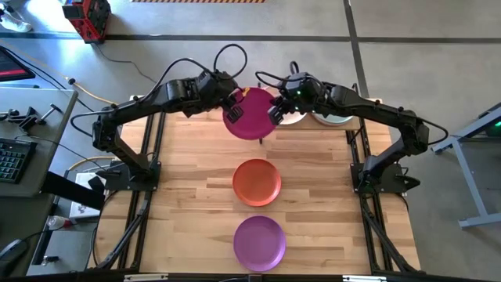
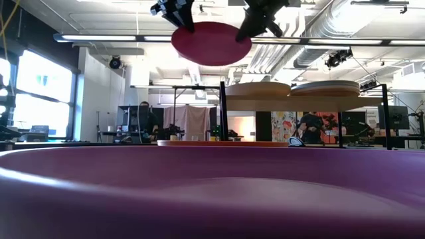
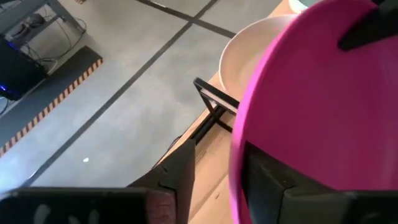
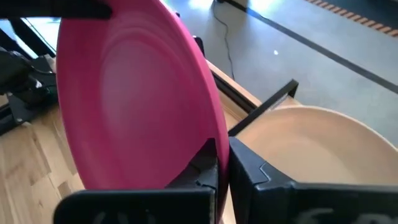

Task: Place and stack plates onto a shelf
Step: Stack the pink plate on top of the white plate on the shelf, then stack the orange plate on top of the pink plate on the shelf

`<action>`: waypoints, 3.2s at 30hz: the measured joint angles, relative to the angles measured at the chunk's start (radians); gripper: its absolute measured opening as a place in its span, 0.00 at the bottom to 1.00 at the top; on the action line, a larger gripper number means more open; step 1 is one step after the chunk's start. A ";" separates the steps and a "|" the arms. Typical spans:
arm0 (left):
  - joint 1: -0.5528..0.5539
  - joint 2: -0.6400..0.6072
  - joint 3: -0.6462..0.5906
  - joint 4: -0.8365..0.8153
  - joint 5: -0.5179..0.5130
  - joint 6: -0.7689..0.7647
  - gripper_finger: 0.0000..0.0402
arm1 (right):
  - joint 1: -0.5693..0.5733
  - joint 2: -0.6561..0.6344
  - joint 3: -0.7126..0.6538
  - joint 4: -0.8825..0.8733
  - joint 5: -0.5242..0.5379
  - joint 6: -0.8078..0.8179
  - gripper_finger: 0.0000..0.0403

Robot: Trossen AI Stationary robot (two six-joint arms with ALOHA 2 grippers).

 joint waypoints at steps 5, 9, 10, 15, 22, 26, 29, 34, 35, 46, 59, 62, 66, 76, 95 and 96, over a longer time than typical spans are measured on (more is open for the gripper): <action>0.000 -0.005 0.000 0.000 -0.003 0.010 0.30 | -0.024 -0.001 0.000 -0.030 0.007 0.021 0.00; 0.000 -0.018 0.000 0.011 -0.017 0.015 0.29 | -0.051 -0.008 0.000 -0.052 0.011 0.023 0.00; 0.000 -0.021 0.000 0.012 -0.023 0.015 0.29 | -0.060 -0.014 0.000 -0.058 0.010 0.024 0.00; 0.000 -0.048 0.000 0.023 -0.057 0.016 0.29 | -0.118 -0.049 0.000 -0.073 0.008 0.030 0.00; 0.000 -0.067 0.000 0.027 -0.056 0.016 0.29 | -0.266 -0.074 0.000 -0.089 -0.010 0.066 0.00; 0.000 -0.067 0.000 0.027 -0.055 0.016 0.29 | -0.353 -0.061 0.000 -0.150 -0.110 0.111 0.00; 0.000 -0.067 0.000 0.027 -0.055 0.035 0.29 | -0.405 -0.056 0.000 -0.209 -0.160 0.119 0.00; 0.000 -0.067 0.000 0.027 -0.055 0.041 0.29 | -0.480 -0.051 -0.019 -0.262 -0.249 0.125 0.00; 0.000 -0.067 0.000 0.026 -0.055 0.041 0.29 | -0.491 -0.051 -0.031 -0.257 -0.270 0.134 0.00; 0.000 -0.067 0.000 0.026 -0.055 0.043 0.29 | -0.511 -0.051 -0.139 -0.221 -0.295 0.179 0.00; 0.000 -0.067 0.000 0.026 -0.054 0.060 0.29 | -0.510 -0.051 -0.141 -0.221 -0.293 0.174 0.06; 0.000 -0.067 0.000 0.026 -0.054 0.060 0.29 | -0.510 -0.051 -0.141 -0.221 -0.292 0.179 0.12; 0.000 -0.066 0.000 0.026 -0.054 0.060 0.29 | -0.510 -0.051 -0.141 -0.221 -0.292 0.179 0.18; 0.002 -0.066 0.000 0.026 -0.054 0.060 0.29 | -0.524 -0.051 -0.134 -0.232 -0.300 0.141 0.21; 0.010 -0.065 -0.073 -0.149 0.232 -0.145 0.29 | -0.366 -0.054 -0.053 -0.460 -0.565 0.085 0.21; 0.007 -0.066 -0.094 -0.145 0.256 -0.176 0.29 | -0.341 -0.054 -0.053 -0.469 -0.565 0.079 0.21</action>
